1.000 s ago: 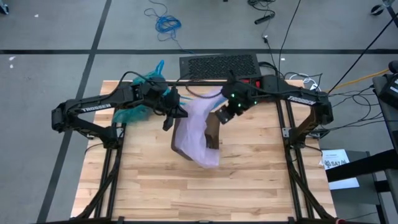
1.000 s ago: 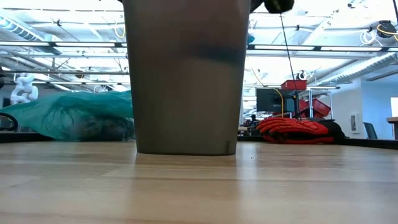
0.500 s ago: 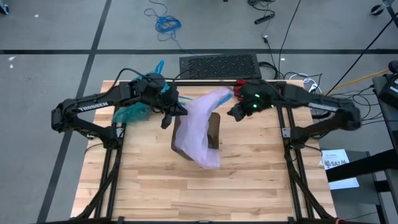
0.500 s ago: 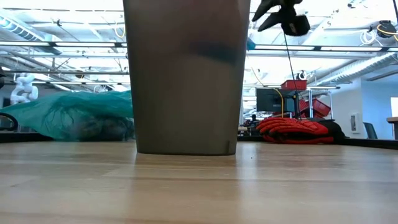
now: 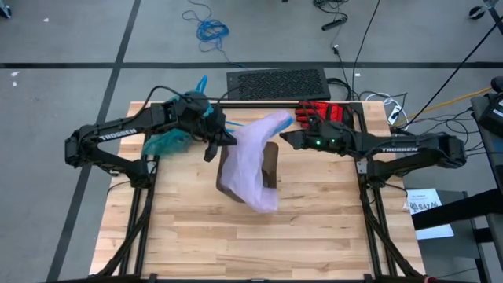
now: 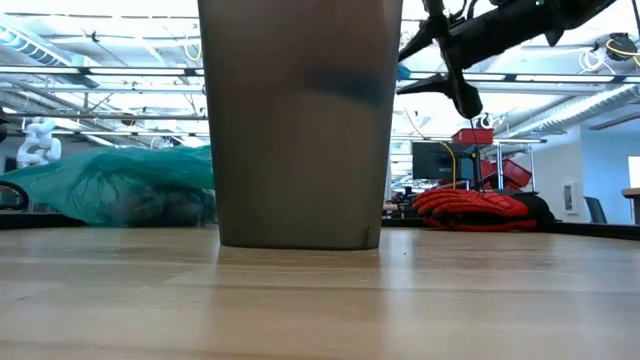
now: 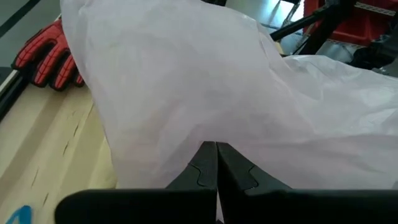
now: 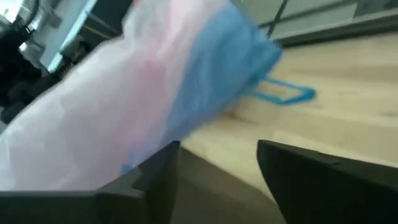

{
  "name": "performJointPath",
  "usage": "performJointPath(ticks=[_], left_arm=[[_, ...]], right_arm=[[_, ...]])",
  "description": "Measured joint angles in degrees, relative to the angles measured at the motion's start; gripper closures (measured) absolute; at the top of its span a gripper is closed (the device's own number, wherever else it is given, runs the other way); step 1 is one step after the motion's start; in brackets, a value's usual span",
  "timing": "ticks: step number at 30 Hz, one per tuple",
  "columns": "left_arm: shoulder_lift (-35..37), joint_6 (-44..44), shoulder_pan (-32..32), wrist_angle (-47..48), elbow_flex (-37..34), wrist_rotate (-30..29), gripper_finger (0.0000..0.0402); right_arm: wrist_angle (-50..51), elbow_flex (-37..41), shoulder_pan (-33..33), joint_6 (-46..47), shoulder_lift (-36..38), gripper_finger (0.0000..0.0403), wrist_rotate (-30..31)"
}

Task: Place trash/remove bag and relplace
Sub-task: Insert a new pink trash bag into the black trash bin

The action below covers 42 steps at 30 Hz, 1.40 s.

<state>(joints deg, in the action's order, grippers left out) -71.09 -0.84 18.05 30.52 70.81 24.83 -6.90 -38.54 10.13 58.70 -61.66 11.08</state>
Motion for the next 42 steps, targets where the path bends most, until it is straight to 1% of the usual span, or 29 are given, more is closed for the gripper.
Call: performJointPath(ticks=[3, 5, 7, 9, 11, 13, 15, 17, 18, 20, 24, 26, 28, 32, 35, 38, 40, 42], left_arm=[[0.00, -0.29, 0.42, 0.03, 0.00, 0.00, 0.0402], [0.00, -0.27, 0.72, -0.04, 0.02, 0.01, 0.0402], [0.00, -0.24, 0.75, -0.02, 0.02, -0.01, 0.0402], [0.00, -0.13, 0.78, -0.08, 0.02, -0.01, 0.0402], [0.00, -0.13, 0.78, -0.11, 0.02, 0.00, 0.0402], [0.00, -0.11, 0.75, -0.13, 0.02, -0.01, 0.0402], [0.00, -0.09, 0.76, -0.34, 0.02, -0.01, 0.0402], [0.00, -0.09, 0.75, -0.49, 0.02, -0.01, 0.0402], [0.00, -0.07, 0.75, -0.48, 0.02, -0.01, 0.0402], [0.00, -0.02, 0.76, -0.50, 0.02, -0.01, 0.0402], [0.00, 0.08, 0.78, -0.50, 0.02, -0.01, 0.0402], [0.00, 0.10, 0.92, -0.50, 0.02, -0.01, 0.0402], [0.00, 0.08, 1.16, -0.50, 0.02, -0.01, 0.0402], [0.34, 0.20, 1.91, -0.48, 0.02, -0.01, 0.0402], [1.00, 0.95, 2.56, -0.61, 0.02, -0.01, 0.0402], [1.73, 1.37, 3.27, -0.52, 0.02, -0.01, 0.0402], [1.95, 1.35, 3.63, -0.56, 0.04, -0.01, 0.0402], [1.95, 1.33, 4.00, -0.54, 0.04, -0.02, 0.0402]], right_arm=[[-2.84, 0.00, 0.81, -0.98, -0.90, 0.0169, 0.84], [-4.54, 0.00, 1.39, -1.14, -1.56, 0.0154, 0.86], [-6.64, 0.00, 2.03, -1.04, -2.52, 0.0150, 0.89], [-9.46, 0.00, 2.43, -1.04, -3.92, 0.0159, 0.84], [-13.40, 0.00, 2.67, -1.36, -5.21, 0.0186, 0.79], [-18.65, 0.00, 2.67, -2.77, -6.47, 0.0231, 0.78], [-23.63, 0.00, 2.64, -4.47, -7.39, 0.0291, 0.77], [-28.00, -0.02, 2.52, -6.26, -7.70, 0.0359, 0.72], [-30.07, -0.07, 2.49, -7.59, -7.70, 0.0379, 0.72], [-31.70, -0.77, 2.11, -9.75, -7.34, 0.0390, 0.71], [-29.69, -5.01, 1.26, -12.92, -6.54, 0.0400, 0.65], [-25.32, -8.93, 0.49, -14.94, -6.52, 0.0401, 0.61], [-16.47, -14.30, -0.39, -16.98, -6.54, 0.0402, 0.59], [10.07, -28.09, -2.22, -19.92, -7.23, 0.0401, 0.93], [28.72, -37.22, -2.96, -18.50, -8.31, 0.0391, 0.98], [44.94, -43.71, -3.37, -13.71, -8.53, 0.0359, 0.99], [54.89, -45.58, -3.52, -8.54, -8.41, 0.0329, 1.12], [65.08, -45.62, -3.51, -2.94, -8.48, 0.0298, 1.30]])
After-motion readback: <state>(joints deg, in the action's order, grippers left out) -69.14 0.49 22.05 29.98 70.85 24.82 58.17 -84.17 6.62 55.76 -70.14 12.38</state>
